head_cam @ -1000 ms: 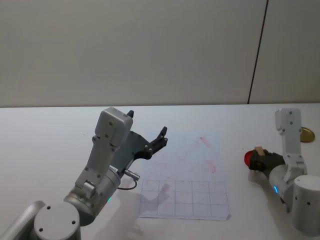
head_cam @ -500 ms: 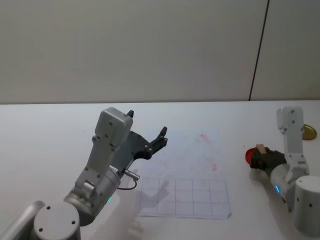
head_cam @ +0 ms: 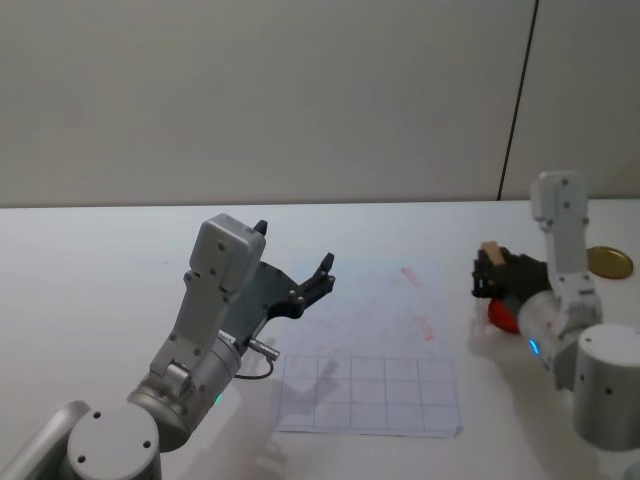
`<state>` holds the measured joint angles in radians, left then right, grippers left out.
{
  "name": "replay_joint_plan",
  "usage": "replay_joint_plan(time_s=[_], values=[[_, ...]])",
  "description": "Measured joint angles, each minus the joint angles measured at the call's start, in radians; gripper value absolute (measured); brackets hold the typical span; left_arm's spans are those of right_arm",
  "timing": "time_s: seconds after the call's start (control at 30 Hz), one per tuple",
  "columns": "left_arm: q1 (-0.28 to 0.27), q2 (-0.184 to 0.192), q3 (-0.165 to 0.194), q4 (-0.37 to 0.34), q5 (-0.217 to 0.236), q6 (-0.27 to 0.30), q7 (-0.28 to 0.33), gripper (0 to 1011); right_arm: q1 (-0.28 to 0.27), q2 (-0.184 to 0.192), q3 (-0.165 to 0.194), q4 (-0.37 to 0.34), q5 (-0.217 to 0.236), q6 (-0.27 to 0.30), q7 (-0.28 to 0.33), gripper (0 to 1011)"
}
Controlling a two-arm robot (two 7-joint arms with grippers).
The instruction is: Use the one hand to pick up the stamp and affix it onto the A4 paper.
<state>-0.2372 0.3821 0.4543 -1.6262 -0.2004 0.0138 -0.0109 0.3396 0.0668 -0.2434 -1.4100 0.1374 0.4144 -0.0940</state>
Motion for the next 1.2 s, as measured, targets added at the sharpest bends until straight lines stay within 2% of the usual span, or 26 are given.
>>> replay_joint_plan(time_s=[0.23, 0.43, 0.73, 1.2], values=[[0.000, 0.000, 0.000, 0.000, 0.000, 0.000, 0.000, 993, 0.027, -0.024, -0.022, 0.018, -0.023, 0.002, 0.051, 220], [0.000, 0.000, 0.000, 0.000, 0.000, 0.000, 0.000, 993, 0.064, -0.052, -0.039, 0.072, -0.039, 0.014, 0.090, 219], [0.000, 0.000, 0.000, 0.000, 0.000, 0.000, 0.000, 993, 0.127, -0.088, -0.054, 0.195, -0.063, 0.032, 0.116, 220], [0.000, 0.000, 0.000, 0.000, 0.000, 0.000, 0.000, 993, 0.209, -0.122, -0.055, 0.380, -0.090, 0.034, 0.120, 220]])
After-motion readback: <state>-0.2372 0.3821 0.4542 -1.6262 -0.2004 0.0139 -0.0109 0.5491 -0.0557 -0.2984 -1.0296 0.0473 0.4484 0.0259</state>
